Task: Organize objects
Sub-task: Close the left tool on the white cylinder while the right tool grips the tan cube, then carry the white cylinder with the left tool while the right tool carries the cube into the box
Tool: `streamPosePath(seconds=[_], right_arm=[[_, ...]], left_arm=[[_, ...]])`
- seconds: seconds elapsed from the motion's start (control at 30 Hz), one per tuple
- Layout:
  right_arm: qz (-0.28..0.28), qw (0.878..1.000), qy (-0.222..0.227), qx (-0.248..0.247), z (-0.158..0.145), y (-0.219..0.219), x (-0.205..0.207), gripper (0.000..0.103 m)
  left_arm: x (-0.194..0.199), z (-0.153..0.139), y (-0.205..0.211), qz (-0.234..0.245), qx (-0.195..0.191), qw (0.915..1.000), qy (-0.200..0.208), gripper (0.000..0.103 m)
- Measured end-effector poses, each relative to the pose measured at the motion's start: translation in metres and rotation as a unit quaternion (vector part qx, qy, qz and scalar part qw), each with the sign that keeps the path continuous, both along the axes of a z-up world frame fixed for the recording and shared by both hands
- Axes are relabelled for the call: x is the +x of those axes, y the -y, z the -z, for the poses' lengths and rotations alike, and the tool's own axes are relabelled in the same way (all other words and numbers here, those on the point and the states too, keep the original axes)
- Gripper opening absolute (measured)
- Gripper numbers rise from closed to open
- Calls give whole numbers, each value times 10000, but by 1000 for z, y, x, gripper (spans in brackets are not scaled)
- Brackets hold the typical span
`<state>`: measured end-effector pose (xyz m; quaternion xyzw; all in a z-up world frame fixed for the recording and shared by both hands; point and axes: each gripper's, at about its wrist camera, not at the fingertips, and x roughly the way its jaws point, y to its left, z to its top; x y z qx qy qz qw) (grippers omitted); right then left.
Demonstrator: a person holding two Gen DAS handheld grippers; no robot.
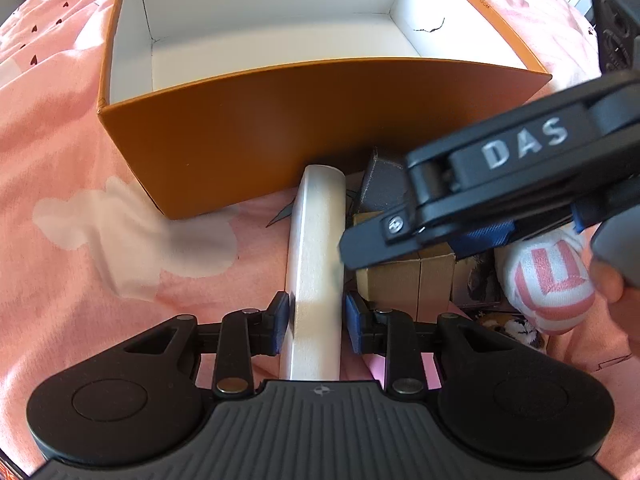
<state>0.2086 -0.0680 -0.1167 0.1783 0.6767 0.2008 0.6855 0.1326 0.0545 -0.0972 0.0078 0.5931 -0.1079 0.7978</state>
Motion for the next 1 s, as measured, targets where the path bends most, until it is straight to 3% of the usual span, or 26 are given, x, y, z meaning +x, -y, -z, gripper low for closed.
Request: streamPosePath(seconds=[0.17,0.4,0.57,0.77,1.0], right_arm=[[-54,10000,58,-49,7,-9,-9,73],[-341,9985,419,128,-14,7,-28,53],[-267,9977,603,134,-24,27,-46,51],[-166,9954,877,361,-42,48,-61,51],[-280,9864,1450,728,-87,77,-39,51]], left_arm=[[-1,0,4,-12,62,10000,18,34],[0,5,7,53,224,9997,-99,36],[-8,3,6,-112,183,9998,17,32],[-25,-35,-3,-447,-42,9982,410,32],[-37,-90,-5,-688,-480,9908,1065,31]])
